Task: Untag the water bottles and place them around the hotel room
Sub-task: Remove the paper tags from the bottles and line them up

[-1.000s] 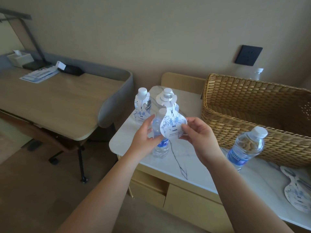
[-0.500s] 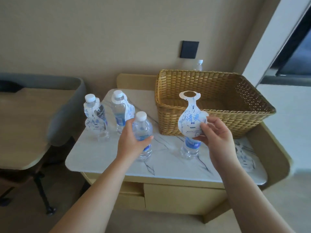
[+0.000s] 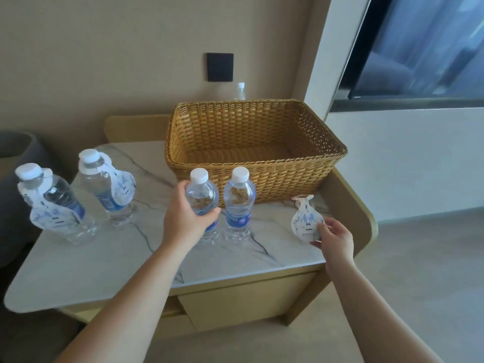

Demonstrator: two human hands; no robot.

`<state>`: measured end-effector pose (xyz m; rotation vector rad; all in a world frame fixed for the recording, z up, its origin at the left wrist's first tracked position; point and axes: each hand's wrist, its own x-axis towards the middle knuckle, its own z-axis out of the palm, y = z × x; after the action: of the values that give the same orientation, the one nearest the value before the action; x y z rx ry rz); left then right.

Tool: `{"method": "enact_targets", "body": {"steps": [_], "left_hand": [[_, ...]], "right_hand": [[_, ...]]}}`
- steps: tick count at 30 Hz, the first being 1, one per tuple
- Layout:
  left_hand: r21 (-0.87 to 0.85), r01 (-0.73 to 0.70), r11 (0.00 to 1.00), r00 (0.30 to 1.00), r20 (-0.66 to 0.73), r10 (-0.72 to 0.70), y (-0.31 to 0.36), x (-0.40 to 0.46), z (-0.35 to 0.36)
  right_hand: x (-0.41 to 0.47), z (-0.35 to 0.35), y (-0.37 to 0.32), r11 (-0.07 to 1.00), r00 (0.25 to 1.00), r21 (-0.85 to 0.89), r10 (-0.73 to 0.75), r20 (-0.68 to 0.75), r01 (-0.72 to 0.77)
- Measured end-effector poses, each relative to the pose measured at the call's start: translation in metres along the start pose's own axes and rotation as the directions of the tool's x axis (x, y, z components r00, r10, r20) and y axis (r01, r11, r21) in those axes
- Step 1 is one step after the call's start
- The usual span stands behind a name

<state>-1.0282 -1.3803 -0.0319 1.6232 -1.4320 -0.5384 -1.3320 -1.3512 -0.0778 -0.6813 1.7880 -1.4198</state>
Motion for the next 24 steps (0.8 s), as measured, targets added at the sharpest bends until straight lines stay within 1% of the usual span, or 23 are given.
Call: {"method": "enact_targets", "body": {"steps": [4,6,8,10,11,13,14,15,17,18,20,22,24], "left_hand": [[0.014,-0.009,1.0,1.0,-0.017,0.009,-0.001,0.002,0.006],[0.022,-0.015,1.0,1.0,-0.024,0.015,-0.003,0.003,0.008],[0.031,-0.024,0.999,0.999,-0.032,0.025,-0.004,0.004,0.008],[0.042,-0.034,0.999,0.998,-0.042,0.036,-0.005,0.003,0.009],[0.044,-0.038,0.998,0.998,-0.046,0.04,-0.006,0.003,0.009],[0.043,-0.039,0.998,0.998,-0.049,0.041,-0.005,0.003,0.009],[0.044,-0.039,0.998,0.998,-0.05,0.041,-0.005,0.003,0.009],[0.044,-0.038,0.998,0.998,-0.051,0.04,-0.005,0.003,0.009],[0.044,-0.038,0.998,0.998,-0.05,0.04,-0.004,0.004,0.009],[0.047,-0.039,0.998,0.998,-0.048,0.041,-0.004,0.004,0.009],[0.053,-0.04,0.998,0.998,-0.046,0.042,-0.004,0.003,0.009],[0.046,-0.038,0.998,0.998,-0.044,0.04,-0.003,0.002,0.008],[0.037,-0.039,0.999,0.998,-0.041,0.041,-0.002,0.001,0.008]], "right_hand": [[0.025,-0.006,0.011,0.988,0.995,-0.152,0.001,-0.098,-0.016],[0.03,-0.007,0.011,0.974,0.993,-0.228,-0.034,-0.114,0.007],[0.031,-0.008,0.012,0.929,0.989,-0.366,-0.108,-0.102,0.063],[0.027,-0.007,0.016,0.834,0.979,-0.534,-0.195,-0.057,0.135],[0.023,-0.007,0.019,0.764,0.969,-0.617,-0.248,-0.013,0.188],[0.013,-0.007,0.025,0.592,0.915,-0.726,-0.382,0.128,0.349],[0.01,-0.007,0.029,0.506,0.881,-0.75,-0.42,0.216,0.426],[0.008,-0.007,0.032,0.438,0.857,-0.761,-0.422,0.296,0.478],[0.007,-0.005,0.039,0.361,0.853,-0.784,-0.349,0.389,0.505],[0.007,-0.004,0.041,0.346,0.865,-0.799,-0.298,0.403,0.491],[0.009,-0.003,0.043,0.354,0.891,-0.819,-0.23,0.391,0.451],[0.009,-0.002,0.043,0.354,0.901,-0.829,-0.214,0.379,0.433],[0.009,-0.001,0.043,0.323,0.899,-0.841,-0.216,0.381,0.434]]}}
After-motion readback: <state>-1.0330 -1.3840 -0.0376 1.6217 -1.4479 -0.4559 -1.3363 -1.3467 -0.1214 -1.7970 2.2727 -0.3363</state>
